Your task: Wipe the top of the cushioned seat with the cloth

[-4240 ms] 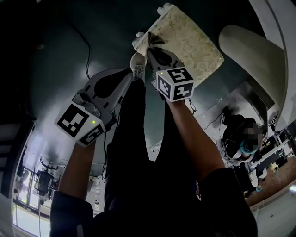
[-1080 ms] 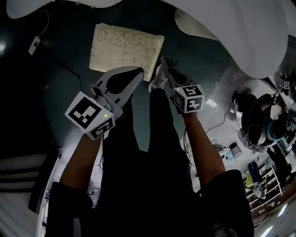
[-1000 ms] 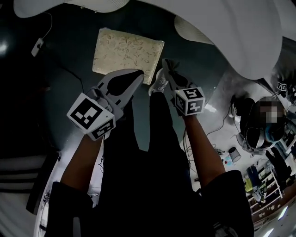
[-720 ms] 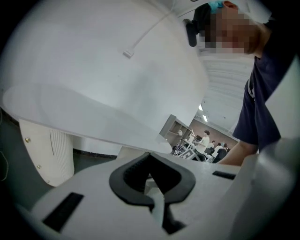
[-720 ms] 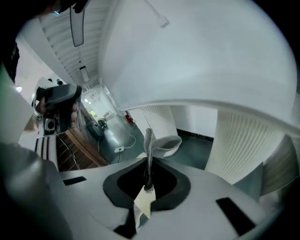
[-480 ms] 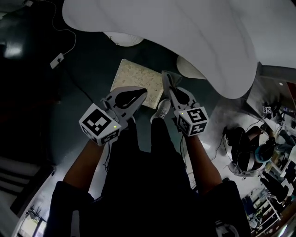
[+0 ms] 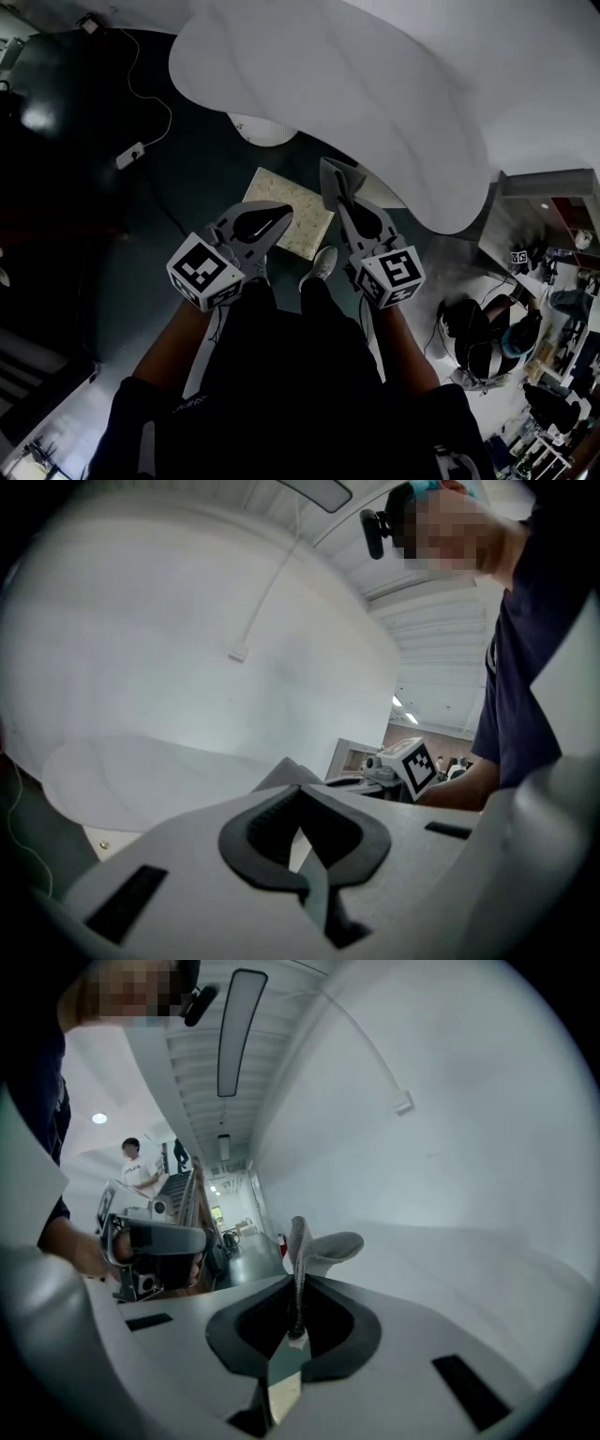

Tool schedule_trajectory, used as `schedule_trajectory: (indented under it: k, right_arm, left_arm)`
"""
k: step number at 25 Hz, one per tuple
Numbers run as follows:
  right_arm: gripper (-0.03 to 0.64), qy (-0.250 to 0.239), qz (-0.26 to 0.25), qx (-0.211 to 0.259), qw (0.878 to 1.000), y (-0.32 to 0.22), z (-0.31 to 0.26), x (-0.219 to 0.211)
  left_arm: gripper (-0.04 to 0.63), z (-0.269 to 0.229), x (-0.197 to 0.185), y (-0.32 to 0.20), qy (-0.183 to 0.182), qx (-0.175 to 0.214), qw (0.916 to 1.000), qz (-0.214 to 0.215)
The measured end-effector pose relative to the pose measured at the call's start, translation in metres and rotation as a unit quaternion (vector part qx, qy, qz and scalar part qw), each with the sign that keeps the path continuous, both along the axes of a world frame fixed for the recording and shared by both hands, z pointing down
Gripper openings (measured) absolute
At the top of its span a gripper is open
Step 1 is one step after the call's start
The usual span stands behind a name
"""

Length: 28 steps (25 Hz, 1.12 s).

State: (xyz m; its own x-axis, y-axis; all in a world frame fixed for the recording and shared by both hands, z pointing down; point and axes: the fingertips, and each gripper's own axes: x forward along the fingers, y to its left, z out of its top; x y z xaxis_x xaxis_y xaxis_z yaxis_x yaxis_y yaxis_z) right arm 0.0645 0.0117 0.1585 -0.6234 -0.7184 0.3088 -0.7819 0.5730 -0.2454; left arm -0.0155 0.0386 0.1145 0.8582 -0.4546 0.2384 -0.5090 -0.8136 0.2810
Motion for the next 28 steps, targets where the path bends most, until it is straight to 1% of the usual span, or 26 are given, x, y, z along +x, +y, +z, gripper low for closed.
schedule_trajectory:
  k: [5, 12, 15, 20, 28]
  right_arm:
    - [0.032, -0.012, -0.003, 0.035, 0.999, 0.001, -0.048, -0.006]
    - [0.032, -0.02, -0.013, 0.073, 0.997, 0.0, -0.099, -0.007]
    - [0.032, -0.026, -0.015, 0.087, 0.996, -0.003, -0.115, -0.008]
    - [0.032, -0.03, -0.021, 0.097, 0.995, -0.013, -0.134, -0.013]
    - [0.032, -0.033, -0.031, 0.105, 0.993, -0.025, -0.145, -0.017]
  left_arm:
    - [0.006, -0.036, -0.003, -0.006, 0.017, 0.021, 0.9996, -0.007]
    - [0.006, -0.075, 0.001, -0.017, 0.031, 0.053, 0.998, -0.015]
    - [0.006, -0.083, -0.002, -0.022, 0.031, 0.056, 0.9977, -0.02]
    - [0.006, -0.095, -0.007, -0.034, 0.033, 0.059, 0.9974, -0.026]
    - [0.006, -0.094, -0.01, -0.047, 0.032, 0.055, 0.9975, -0.032]
